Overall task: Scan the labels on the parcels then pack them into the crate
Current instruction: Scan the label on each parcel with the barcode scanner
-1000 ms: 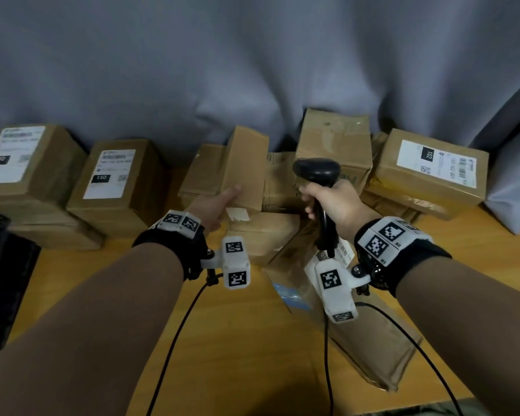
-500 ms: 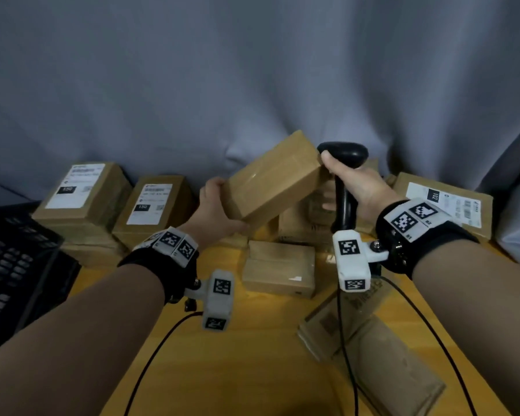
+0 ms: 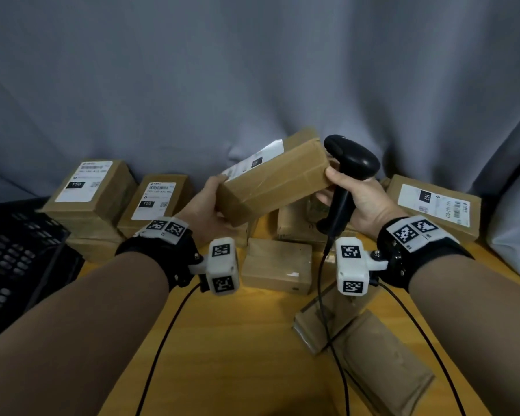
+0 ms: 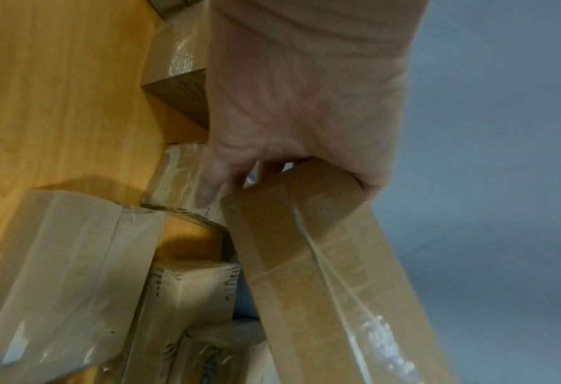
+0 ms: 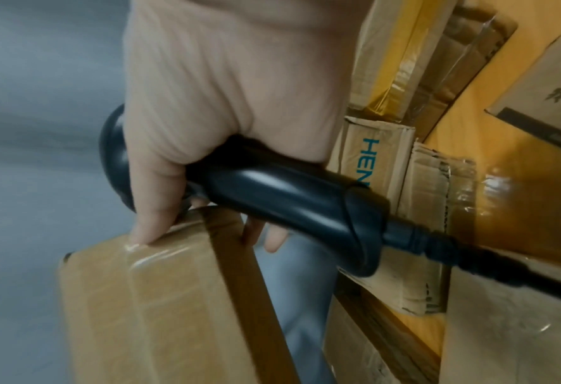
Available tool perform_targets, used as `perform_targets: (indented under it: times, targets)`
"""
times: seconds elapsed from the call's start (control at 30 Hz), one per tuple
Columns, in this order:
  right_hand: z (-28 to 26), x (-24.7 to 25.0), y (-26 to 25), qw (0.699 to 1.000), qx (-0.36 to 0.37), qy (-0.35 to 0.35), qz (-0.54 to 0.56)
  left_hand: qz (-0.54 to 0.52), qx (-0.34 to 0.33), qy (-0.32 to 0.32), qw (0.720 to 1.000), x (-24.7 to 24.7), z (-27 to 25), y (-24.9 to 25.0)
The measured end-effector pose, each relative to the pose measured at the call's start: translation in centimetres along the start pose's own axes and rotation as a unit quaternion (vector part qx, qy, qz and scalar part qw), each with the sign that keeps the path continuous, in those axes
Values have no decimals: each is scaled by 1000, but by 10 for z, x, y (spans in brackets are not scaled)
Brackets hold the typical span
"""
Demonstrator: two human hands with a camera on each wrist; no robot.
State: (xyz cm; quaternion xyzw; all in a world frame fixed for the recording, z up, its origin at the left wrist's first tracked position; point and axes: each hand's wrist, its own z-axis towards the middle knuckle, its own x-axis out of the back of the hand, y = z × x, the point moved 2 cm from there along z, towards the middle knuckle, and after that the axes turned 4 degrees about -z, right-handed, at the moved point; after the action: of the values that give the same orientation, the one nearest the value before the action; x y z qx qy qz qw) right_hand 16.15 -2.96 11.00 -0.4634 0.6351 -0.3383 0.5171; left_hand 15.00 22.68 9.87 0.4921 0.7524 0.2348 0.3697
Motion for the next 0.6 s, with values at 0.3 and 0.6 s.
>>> perform_targets:
  times: [0.3, 0.6]
  targets:
    - [-6, -6, -1, 996, -1, 87, 4, 48, -146, -3, 988, -8, -3, 7]
    - [-9, -24, 6, 997, -7, 76, 32, -30, -143, -9, 989, -21, -5, 12]
